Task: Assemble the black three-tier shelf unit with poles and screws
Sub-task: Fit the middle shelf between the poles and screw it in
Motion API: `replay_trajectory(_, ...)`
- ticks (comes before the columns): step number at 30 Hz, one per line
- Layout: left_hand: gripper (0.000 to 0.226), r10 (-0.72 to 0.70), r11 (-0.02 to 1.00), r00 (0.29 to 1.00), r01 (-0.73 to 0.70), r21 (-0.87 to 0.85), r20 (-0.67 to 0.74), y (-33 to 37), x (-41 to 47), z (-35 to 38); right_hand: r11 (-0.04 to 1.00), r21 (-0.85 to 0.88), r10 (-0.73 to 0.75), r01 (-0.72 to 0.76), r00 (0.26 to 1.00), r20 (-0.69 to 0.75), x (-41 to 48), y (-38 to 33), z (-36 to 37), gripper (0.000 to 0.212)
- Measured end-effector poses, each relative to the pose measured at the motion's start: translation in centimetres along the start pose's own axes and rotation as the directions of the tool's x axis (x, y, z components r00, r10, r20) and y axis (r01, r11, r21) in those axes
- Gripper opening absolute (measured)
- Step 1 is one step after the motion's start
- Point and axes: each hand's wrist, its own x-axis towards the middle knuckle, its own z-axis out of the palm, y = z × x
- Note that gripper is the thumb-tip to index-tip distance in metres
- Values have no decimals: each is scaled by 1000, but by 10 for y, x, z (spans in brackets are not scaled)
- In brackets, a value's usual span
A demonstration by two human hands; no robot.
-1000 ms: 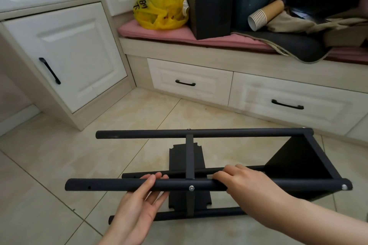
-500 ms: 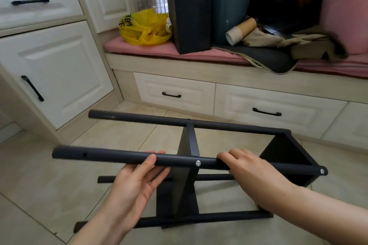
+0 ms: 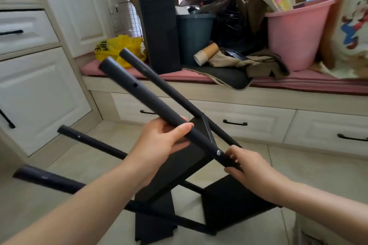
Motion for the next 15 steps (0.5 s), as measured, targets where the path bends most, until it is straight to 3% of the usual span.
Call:
replay_trajectory(6, 10, 102, 975, 991, -116, 189, 84, -4, 6, 68, 949, 288, 160, -132, 984, -76, -34, 21, -12, 33)
replay_trajectory(9, 13, 139, 942, 986, -162, 296, 95, -8, 10, 92, 904, 406, 197, -131, 972, -125, -45, 23, -30, 37)
replay_trajectory(15, 18, 129, 913, 985, -163, 374, 115, -13, 9, 127, 925, 366, 209, -104, 942, -261, -57, 13, -44, 30)
